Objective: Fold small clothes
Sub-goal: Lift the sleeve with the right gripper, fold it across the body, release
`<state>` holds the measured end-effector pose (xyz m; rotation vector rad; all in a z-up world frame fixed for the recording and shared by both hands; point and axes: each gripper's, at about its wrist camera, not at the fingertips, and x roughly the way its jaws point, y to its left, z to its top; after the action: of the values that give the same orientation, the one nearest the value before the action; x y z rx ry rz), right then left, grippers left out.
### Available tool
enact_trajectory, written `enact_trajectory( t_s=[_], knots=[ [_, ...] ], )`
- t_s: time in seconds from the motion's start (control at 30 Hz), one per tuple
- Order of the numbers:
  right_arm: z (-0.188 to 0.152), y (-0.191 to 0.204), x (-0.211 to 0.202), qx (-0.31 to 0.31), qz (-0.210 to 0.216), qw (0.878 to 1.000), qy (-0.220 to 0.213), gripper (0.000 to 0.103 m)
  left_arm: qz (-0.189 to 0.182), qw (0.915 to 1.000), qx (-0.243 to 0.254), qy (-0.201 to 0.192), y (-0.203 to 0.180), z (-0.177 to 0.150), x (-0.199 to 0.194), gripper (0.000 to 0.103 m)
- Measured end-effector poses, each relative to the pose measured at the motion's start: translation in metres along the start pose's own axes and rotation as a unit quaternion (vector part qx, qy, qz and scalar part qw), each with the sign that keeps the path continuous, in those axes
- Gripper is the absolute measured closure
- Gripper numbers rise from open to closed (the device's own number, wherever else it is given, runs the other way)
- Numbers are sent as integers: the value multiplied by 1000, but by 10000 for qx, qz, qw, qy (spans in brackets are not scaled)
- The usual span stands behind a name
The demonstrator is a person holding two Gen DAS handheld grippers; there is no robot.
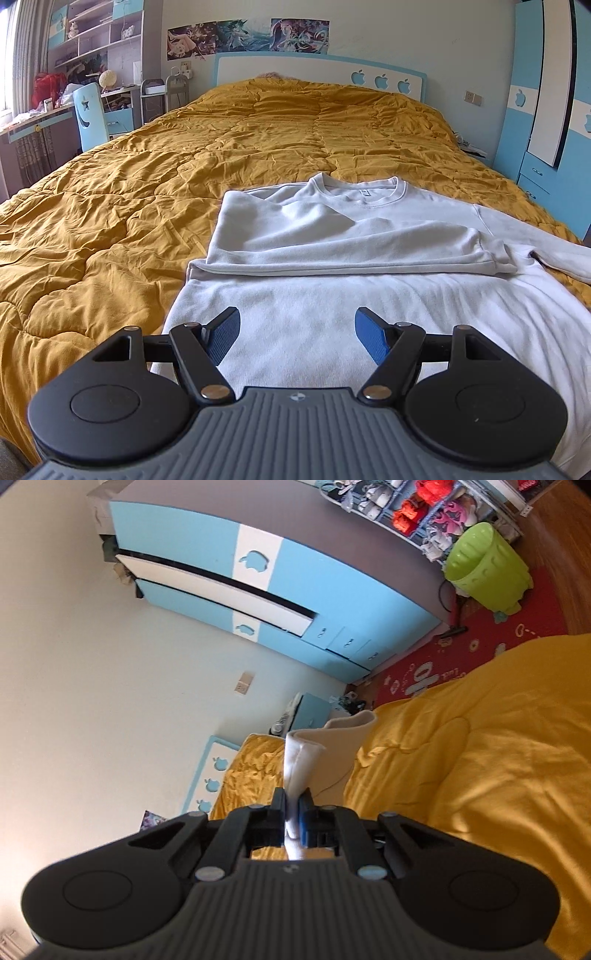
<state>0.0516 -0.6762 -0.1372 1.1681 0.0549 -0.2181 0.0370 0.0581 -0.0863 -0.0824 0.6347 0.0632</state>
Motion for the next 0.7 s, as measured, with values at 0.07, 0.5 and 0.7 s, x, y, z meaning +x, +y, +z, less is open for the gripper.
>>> enact_trajectory(
  t_s=[0.07,0.5,0.7],
  knots=[
    [1,24,-5,-214,172,9996,35,101,-30,10000,-40,-7,3,0,-2,20],
    [-55,250,-14,-2164,1070,9690,526,101,-352,9966,-719,-192,45,-1,-18,20],
    [-150,355,-10,-3089,1545,9341,906,101,-335,9928,-1122,-239,73,-3,-22,20]
  ],
)
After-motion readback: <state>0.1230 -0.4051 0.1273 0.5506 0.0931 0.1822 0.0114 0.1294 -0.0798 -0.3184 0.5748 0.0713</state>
